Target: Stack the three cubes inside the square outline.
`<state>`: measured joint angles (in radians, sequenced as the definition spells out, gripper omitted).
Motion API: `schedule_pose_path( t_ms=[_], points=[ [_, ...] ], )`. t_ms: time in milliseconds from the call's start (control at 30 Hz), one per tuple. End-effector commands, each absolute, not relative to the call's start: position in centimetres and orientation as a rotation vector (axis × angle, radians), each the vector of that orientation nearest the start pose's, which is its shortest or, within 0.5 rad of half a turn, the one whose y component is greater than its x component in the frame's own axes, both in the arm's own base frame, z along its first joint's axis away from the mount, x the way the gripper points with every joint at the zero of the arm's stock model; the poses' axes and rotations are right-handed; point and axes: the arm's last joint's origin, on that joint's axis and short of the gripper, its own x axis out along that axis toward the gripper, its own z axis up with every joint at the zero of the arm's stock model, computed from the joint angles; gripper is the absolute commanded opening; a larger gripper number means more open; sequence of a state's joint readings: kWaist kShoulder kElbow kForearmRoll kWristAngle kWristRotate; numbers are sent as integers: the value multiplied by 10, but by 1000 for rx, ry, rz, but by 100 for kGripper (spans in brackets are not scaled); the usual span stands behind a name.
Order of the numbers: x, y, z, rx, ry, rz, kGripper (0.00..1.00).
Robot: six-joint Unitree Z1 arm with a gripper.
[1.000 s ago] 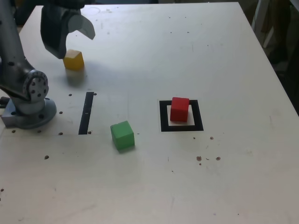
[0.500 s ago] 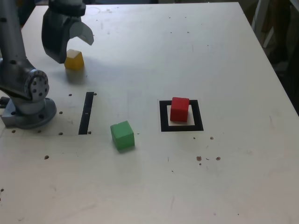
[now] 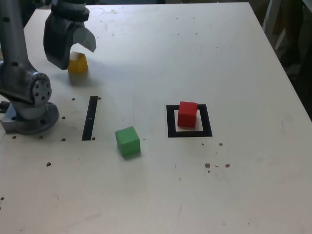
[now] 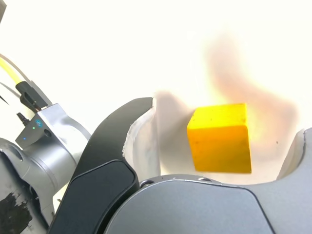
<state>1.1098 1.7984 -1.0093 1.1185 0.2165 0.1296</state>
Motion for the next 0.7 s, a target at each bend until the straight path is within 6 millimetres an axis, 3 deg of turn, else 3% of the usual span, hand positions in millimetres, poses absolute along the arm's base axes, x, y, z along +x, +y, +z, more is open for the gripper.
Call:
schedule_pose_path(
  t_ms=[0,367,667],
  points=[
    [93,217,214,-797,1853,754,93],
    [93,223,204,-823,1863,744,85],
    [95,226,201,-844,1861,730,53]
  ],
)
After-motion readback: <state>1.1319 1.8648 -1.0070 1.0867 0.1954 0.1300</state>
